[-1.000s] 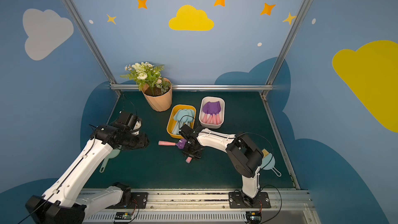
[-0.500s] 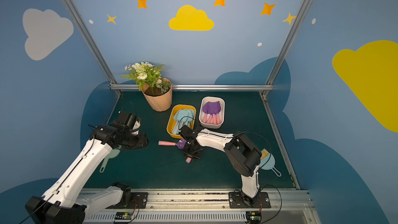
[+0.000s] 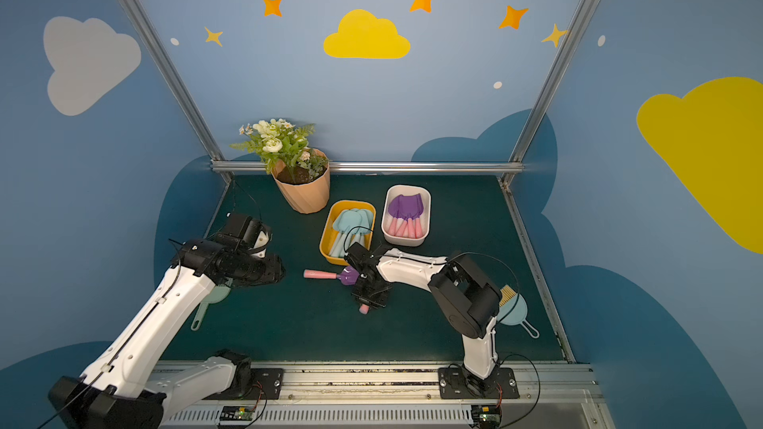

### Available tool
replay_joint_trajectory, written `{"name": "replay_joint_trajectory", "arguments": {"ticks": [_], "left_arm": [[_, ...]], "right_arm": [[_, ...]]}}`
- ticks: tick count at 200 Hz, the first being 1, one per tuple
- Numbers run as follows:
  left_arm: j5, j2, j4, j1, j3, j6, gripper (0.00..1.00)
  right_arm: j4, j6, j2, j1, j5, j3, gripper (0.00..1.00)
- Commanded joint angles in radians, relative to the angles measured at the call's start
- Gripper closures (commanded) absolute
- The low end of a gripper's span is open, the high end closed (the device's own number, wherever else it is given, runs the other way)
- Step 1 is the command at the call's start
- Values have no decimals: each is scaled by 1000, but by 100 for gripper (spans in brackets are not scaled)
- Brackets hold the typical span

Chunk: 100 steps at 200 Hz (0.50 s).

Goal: Sort the small shovels by color and place them into the storage box
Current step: Pick up the shovel from the center of the board.

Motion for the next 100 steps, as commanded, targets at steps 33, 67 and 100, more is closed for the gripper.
{"name": "replay_joint_trajectory", "arguments": {"ticks": [33,67,100], "left_arm": [[9,-20,-10,4,-4,6,54],[12,-20,-10,4,-2,3,54],[13,-17,-10,5,2,1,54]], "right_arm": [[-26,20,-43,5,48,-27,74],[-54,23,-73,4,79,-33,76],[-86,19,-101,4,108,-33,77]]}}
